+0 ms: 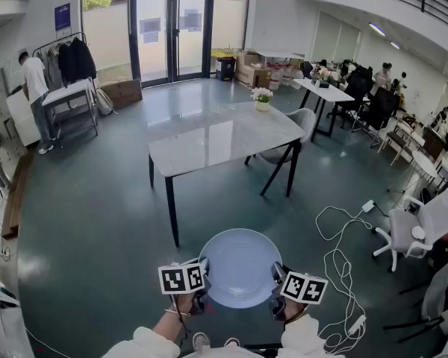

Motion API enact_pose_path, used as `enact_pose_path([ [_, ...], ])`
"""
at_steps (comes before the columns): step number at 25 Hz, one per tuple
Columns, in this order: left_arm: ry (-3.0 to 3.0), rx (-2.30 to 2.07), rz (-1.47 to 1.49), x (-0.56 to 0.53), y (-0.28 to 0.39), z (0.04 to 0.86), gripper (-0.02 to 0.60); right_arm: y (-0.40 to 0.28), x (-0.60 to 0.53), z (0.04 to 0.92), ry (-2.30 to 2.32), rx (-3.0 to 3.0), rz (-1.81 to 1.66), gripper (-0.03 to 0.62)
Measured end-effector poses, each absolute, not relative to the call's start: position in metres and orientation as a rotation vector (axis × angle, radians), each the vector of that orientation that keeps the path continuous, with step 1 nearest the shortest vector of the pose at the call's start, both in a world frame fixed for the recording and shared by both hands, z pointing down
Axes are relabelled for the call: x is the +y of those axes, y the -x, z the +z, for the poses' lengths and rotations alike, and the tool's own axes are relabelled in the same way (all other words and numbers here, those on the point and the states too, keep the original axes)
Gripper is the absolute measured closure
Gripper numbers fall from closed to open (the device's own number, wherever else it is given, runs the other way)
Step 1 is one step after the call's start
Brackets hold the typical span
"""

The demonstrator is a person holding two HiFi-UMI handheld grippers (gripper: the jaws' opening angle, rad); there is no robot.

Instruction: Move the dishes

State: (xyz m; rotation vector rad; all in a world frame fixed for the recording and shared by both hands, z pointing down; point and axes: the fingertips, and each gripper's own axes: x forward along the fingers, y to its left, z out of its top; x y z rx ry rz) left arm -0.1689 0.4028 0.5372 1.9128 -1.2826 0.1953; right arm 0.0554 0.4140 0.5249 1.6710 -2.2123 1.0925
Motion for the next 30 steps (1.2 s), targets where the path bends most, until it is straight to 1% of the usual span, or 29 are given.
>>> enact_pose_path([
  [17,-1.918,-1.264,0.187,0.416,0.185,0.540,0.556,-0.039,0.430,0.527,-1.688,-2.215,1.106,0.520],
  [30,-1.944,-1.236,0.195,0.405,0.222,0.542,0.557,-0.003,0.423,0.532,-1.719,-2.196,1.143,0.520],
])
